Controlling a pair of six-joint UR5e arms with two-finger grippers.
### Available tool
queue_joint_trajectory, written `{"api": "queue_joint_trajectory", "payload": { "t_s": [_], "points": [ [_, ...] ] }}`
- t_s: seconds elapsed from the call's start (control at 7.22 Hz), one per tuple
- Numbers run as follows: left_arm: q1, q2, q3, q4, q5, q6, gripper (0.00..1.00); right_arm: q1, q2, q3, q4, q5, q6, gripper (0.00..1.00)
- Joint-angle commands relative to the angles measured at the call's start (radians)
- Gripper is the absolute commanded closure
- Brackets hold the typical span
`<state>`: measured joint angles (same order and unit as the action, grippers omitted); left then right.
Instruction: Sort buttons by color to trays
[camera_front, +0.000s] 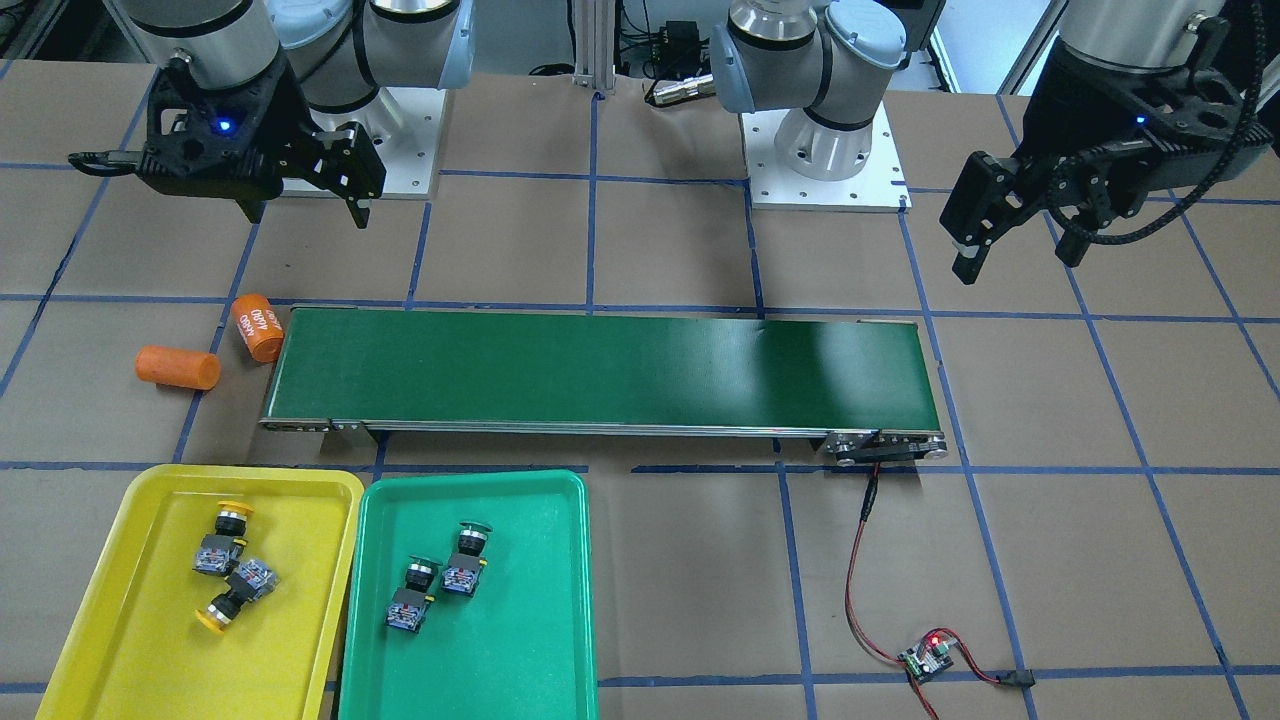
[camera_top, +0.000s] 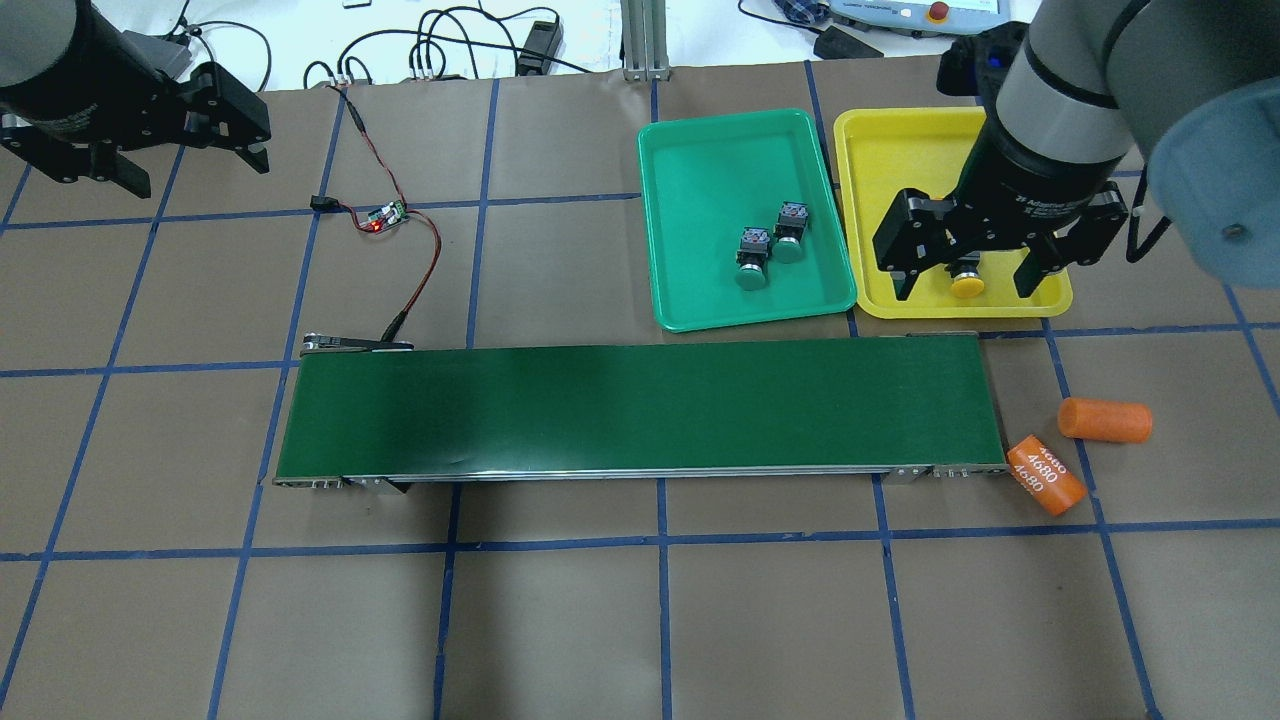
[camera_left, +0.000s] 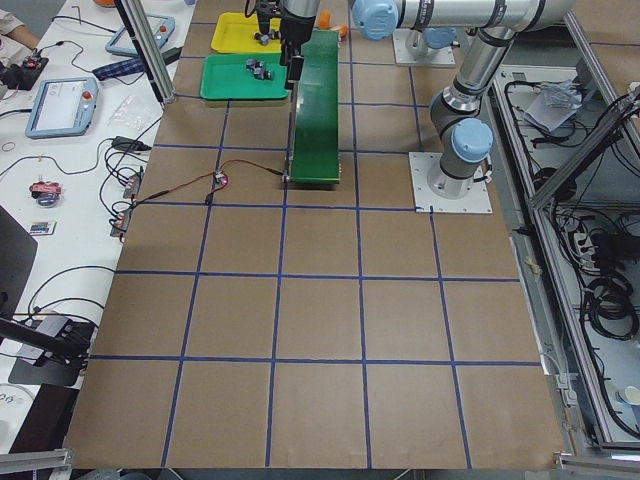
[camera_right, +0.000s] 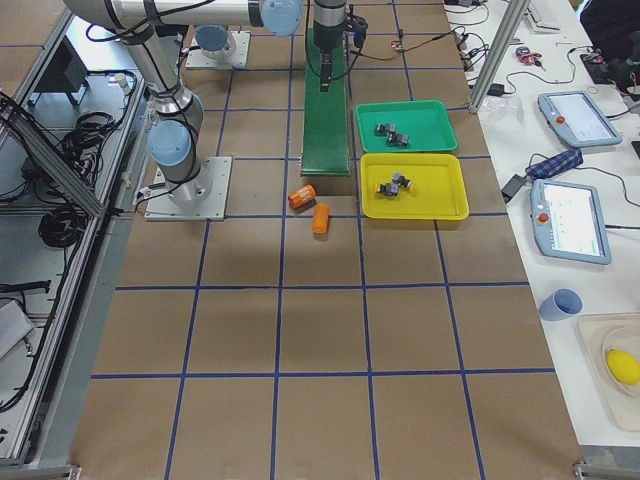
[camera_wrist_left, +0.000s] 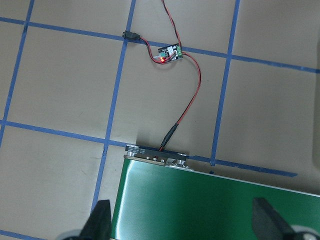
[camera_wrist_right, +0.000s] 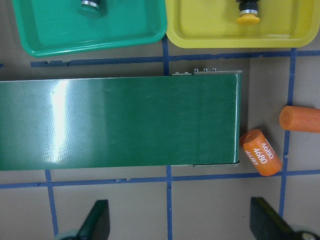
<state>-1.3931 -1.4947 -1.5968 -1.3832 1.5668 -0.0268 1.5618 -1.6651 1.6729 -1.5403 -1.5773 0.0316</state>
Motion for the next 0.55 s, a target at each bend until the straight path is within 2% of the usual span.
{"api": "queue_joint_trajectory", "payload": {
  "t_s": [0.0,0.28,0.42],
  "points": [
    [-0.001,-0.021,-0.017,-0.046,-0.059,0.001,0.0,-0.002,-0.007,-0.007,-0.001,0.002,0.007,0.0],
    [0.011,0.013,-0.017,-0.082,-0.06,0.004,0.0,-0.002,-0.018,-0.007,0.005,0.002,0.005,0.0],
    [0.022,-0.027,0.006,-0.07,-0.066,-0.002,0.0,-0.002,-0.018,-0.007,0.005,0.002,0.002,0.0]
  ]
}}
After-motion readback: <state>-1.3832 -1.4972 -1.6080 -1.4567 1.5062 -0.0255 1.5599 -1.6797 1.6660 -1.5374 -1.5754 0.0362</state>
